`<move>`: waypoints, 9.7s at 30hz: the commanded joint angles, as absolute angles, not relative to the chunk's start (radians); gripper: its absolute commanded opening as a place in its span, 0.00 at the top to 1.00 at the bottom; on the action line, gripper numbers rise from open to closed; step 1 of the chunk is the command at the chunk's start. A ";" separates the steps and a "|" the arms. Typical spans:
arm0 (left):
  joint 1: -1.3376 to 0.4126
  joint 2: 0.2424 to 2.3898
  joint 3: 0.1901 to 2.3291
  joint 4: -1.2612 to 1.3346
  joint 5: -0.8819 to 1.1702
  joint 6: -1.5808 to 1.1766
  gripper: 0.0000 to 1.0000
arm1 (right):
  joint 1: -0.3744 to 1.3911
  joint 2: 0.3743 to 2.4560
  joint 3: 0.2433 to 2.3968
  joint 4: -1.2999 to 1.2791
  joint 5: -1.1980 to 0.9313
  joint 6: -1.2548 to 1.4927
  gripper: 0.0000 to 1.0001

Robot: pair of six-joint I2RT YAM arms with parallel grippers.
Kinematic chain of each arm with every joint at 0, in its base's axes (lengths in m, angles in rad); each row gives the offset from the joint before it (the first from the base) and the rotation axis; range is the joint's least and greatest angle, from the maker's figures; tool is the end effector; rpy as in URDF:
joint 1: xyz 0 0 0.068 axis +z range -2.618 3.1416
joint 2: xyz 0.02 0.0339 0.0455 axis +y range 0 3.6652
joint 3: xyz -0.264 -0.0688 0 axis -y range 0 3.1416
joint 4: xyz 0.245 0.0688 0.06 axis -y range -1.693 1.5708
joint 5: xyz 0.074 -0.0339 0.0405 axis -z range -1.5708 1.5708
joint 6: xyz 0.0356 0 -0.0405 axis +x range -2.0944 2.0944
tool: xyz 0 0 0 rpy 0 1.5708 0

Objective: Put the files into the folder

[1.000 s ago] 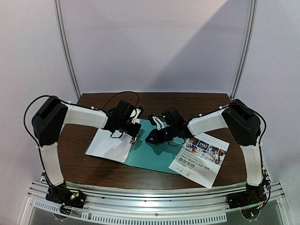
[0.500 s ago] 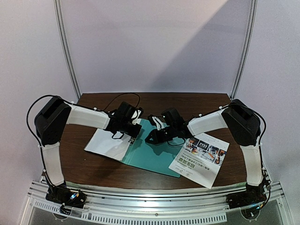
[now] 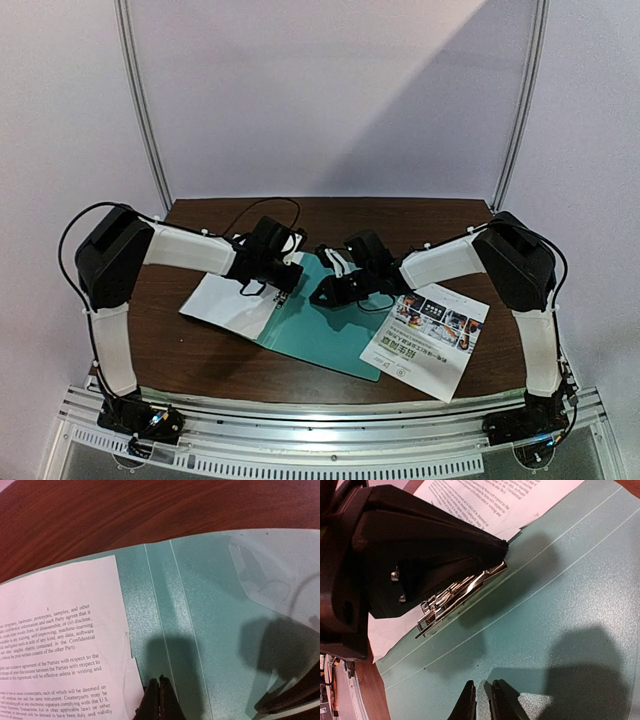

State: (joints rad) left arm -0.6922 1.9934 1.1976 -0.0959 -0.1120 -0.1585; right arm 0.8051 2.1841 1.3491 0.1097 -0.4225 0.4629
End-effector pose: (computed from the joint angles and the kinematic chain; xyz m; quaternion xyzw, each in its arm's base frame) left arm 0.3192 -0.2594 0.1361 0.2303 0.9130 -0.0891 0.3247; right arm 0.3086 0.3421 0.1174 -0.2366 0.8640 0.3917 0.2099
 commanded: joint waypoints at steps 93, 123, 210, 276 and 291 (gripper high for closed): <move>-0.702 2.044 1.155 -0.277 0.068 -0.200 1.00 | 0.810 2.236 1.336 0.021 -0.403 0.479 0.89; -0.634 1.991 1.076 -0.235 0.048 -0.245 1.00 | 0.810 2.305 1.374 0.002 -0.397 0.477 0.89; -0.658 1.897 1.236 -0.285 0.280 -0.218 0.53 | 0.800 2.133 1.365 -0.051 -0.569 0.420 0.87; -0.792 1.999 1.301 -0.495 -0.351 -0.573 0.85 | 0.579 1.615 1.047 -0.407 -0.035 0.423 0.58; -0.811 1.843 1.345 -0.449 -0.353 -0.458 0.35 | 0.331 1.258 0.771 -0.587 -0.040 0.553 0.01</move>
